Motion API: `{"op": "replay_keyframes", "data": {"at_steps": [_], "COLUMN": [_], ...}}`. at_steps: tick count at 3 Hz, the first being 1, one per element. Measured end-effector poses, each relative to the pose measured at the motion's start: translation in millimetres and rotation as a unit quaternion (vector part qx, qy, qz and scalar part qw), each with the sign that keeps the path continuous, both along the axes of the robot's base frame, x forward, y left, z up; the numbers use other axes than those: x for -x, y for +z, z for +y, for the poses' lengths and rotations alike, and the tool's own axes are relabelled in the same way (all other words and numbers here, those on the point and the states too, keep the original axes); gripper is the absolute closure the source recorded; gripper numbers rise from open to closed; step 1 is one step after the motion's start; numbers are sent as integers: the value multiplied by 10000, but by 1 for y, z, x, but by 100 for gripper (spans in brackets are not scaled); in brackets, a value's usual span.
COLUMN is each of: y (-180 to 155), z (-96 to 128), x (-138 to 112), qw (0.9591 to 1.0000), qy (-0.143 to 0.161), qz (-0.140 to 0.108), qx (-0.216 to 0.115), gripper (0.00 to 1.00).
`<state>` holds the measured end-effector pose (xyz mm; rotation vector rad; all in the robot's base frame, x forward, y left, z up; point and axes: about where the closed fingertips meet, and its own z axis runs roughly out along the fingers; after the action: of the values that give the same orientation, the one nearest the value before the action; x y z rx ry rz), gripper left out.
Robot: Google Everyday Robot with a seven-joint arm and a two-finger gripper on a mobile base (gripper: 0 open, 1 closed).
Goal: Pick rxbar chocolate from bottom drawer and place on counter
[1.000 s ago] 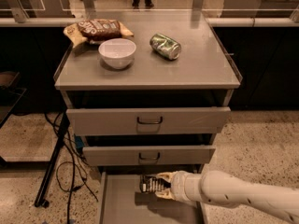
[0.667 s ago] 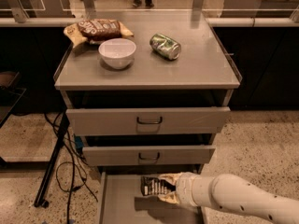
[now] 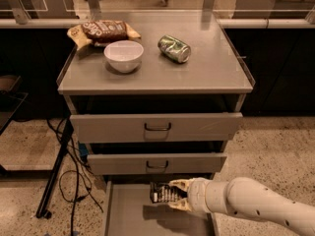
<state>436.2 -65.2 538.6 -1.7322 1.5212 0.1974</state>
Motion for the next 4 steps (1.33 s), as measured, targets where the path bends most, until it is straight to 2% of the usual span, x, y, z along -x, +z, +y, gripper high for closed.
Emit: {"op": "replay_keyframes", "data": {"at_steps": [2,4], "y": [16,89], "z": [-7,-27], "x": [-4,-34], "qw": [9998,9992], "qy": [63,316], "qz": [72,-7], "qx": [165,246], "gripper": [100,100]}}
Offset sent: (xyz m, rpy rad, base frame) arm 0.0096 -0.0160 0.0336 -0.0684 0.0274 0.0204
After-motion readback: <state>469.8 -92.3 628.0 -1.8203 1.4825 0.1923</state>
